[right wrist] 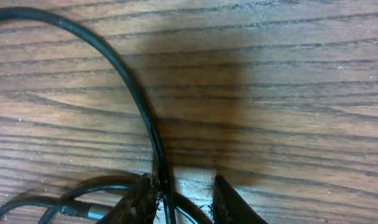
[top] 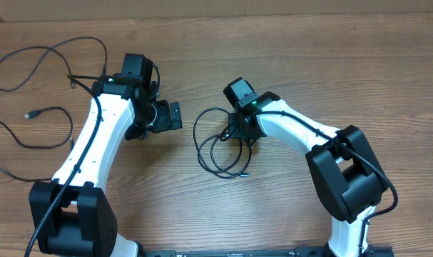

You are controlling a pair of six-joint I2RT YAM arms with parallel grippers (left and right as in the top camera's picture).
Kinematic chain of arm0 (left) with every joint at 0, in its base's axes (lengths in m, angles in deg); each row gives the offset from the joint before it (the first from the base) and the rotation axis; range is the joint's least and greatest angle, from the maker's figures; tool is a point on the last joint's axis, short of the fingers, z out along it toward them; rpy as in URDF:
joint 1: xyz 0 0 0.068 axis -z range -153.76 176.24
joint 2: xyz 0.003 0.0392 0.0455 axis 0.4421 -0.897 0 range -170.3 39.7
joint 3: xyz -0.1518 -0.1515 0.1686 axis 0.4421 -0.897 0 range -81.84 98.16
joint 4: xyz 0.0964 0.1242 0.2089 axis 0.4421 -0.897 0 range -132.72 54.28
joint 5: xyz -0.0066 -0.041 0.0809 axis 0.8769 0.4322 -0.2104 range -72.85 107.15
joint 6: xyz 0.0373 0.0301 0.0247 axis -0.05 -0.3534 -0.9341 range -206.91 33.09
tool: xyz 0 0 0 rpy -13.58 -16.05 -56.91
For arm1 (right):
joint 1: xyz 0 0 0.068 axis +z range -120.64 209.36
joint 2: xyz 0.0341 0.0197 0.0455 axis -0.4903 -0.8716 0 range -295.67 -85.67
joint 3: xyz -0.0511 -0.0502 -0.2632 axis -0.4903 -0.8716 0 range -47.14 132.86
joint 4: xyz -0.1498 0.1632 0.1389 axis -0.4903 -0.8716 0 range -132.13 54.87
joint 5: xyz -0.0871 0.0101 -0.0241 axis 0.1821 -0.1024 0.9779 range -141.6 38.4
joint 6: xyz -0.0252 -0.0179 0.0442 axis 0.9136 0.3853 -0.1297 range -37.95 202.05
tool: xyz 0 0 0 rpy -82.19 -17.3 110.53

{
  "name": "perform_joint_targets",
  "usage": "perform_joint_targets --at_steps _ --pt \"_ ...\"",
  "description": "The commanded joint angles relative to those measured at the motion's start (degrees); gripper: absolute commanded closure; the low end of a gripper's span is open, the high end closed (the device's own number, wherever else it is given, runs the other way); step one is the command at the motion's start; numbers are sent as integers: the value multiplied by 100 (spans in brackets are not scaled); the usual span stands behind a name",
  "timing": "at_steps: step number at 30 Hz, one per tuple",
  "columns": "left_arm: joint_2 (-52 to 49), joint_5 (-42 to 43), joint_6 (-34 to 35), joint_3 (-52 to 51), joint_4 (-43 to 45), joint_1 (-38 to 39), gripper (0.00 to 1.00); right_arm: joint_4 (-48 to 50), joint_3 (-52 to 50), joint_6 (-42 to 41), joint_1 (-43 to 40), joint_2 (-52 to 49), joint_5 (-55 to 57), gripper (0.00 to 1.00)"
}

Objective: Untangle cables

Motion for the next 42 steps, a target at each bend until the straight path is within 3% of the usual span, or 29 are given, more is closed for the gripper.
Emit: perform_joint_targets --at_steps 1,13,19,24,28,33,37,42 --pt "-28 -35 98 -9 9 26 0 61 -46 -42 -11 -35 83 73" --pt "-28 -35 96 -9 7 26 0 114 -289 -87 -4 -299 -98 75" --pt "-28 -35 98 -9 9 26 0 -103 -168 -153 -7 -306 -116 88" --pt "-28 -35 98 -9 9 26 1 -605 302 -146 -11 -306 118 96" --pt "-28 -35 98 -9 9 26 0 -1093 748 -149 -13 -306 361 96" --pt "-28 -7 96 -9 -17 26 0 -1478 1342 -146 -35 -302 -295 96" --pt "-28 911 -190 -7 59 26 0 -1829 2109 -120 -155 -144 -1305 96" --pt "-7 3038 -918 55 426 -96 0 -2232 3093 295 -260 291 -2524 96"
